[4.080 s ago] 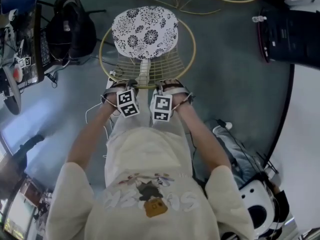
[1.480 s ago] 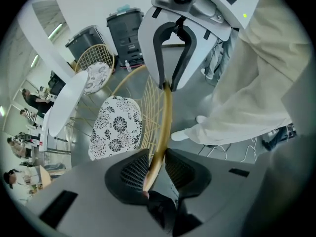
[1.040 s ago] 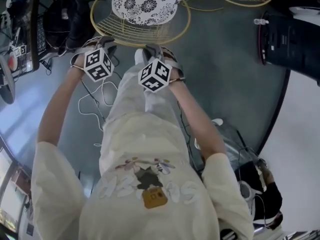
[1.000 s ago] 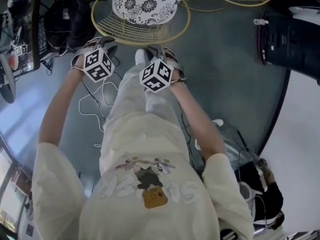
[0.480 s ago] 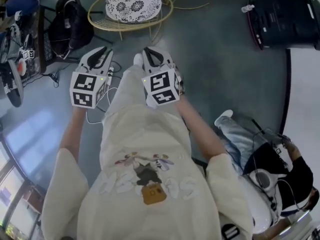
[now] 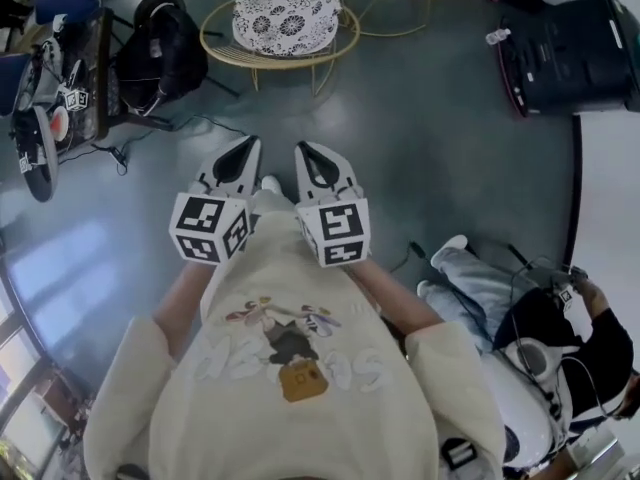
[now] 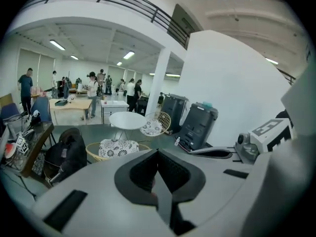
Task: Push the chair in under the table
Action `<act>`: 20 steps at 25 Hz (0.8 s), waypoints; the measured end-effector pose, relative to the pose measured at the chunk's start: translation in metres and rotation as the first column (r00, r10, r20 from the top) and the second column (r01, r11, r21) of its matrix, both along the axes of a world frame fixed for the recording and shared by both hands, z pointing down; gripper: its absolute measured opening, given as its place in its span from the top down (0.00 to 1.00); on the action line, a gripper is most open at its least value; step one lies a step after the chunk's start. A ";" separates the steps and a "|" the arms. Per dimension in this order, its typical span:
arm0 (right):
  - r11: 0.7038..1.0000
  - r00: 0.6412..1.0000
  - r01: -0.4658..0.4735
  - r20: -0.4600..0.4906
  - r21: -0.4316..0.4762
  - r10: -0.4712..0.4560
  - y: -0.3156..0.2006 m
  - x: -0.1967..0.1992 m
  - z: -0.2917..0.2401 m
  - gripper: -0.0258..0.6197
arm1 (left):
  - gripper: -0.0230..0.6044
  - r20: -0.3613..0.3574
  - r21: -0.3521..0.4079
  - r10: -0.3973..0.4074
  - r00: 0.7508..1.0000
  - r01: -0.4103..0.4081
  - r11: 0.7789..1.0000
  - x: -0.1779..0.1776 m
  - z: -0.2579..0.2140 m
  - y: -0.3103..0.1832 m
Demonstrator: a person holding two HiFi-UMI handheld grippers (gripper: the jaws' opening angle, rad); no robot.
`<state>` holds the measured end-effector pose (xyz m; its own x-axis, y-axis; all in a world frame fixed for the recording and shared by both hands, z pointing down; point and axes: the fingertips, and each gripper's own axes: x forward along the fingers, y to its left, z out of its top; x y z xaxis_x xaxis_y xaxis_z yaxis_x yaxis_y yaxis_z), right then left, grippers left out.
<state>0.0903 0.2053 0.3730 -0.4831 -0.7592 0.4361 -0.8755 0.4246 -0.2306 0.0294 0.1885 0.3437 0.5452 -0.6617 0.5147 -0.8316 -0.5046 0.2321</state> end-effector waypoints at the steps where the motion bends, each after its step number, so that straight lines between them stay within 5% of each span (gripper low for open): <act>1: 1.000 1.000 -0.017 0.005 0.005 0.017 0.003 -0.004 -0.004 0.95 | 0.95 -0.004 0.005 -0.008 1.000 0.008 1.000 -0.002 -0.004 0.003; 5: 0.997 1.000 -0.028 0.003 0.078 0.028 -0.004 -0.025 -0.026 0.95 | 0.95 -0.035 0.030 -0.053 0.998 0.054 0.998 -0.017 -0.011 0.005; 9: 0.996 0.997 -0.053 0.053 0.067 0.050 -0.009 -0.038 -0.038 0.95 | 0.95 -0.046 0.027 -0.047 0.998 0.048 0.998 -0.022 -0.008 0.020; 20: 0.996 0.999 -0.038 0.004 0.082 0.038 -0.019 -0.071 -0.046 0.95 | 0.95 -0.070 0.066 -0.067 0.995 0.072 0.995 -0.057 -0.019 0.007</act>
